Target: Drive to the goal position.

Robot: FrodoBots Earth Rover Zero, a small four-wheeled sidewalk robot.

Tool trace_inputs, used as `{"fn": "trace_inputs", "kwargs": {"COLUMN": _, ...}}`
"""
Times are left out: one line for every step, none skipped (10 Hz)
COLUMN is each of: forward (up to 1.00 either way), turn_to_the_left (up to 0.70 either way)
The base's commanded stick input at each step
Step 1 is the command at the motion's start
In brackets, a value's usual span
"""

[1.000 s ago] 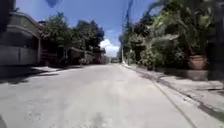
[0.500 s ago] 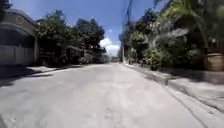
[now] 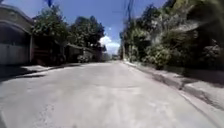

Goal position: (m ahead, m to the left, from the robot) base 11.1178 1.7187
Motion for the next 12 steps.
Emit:
{"fn": "trace_inputs", "kwargs": {"forward": 1.0, "turn_to_the_left": -0.04}}
{"fn": "trace_inputs", "kwargs": {"forward": 1.0, "turn_to_the_left": -0.08}}
{"fn": "trace_inputs", "kwargs": {"forward": 1.0, "turn_to_the_left": -0.11}}
{"fn": "trace_inputs", "kwargs": {"forward": 1.0, "turn_to_the_left": -0.13}}
{"fn": "trace_inputs", "kwargs": {"forward": 1.0, "turn_to_the_left": -0.05}}
{"fn": "trace_inputs", "kwargs": {"forward": 1.0, "turn_to_the_left": -0.04}}
{"fn": "trace_inputs", "kwargs": {"forward": 1.0, "turn_to_the_left": -0.04}}
{"fn": "trace_inputs", "kwargs": {"forward": 1.0, "turn_to_the_left": -0.02}}
{"fn": "trace_inputs", "kwargs": {"forward": 1.0, "turn_to_the_left": 0.0}}
{"fn": "trace_inputs", "kwargs": {"forward": 1.0, "turn_to_the_left": 0.0}}
{"fn": "trace_inputs", "kwargs": {"forward": 1.0, "turn_to_the_left": 0.0}}
{"fn": "trace_inputs", "kwargs": {"forward": 1.0, "turn_to_the_left": 0.0}}
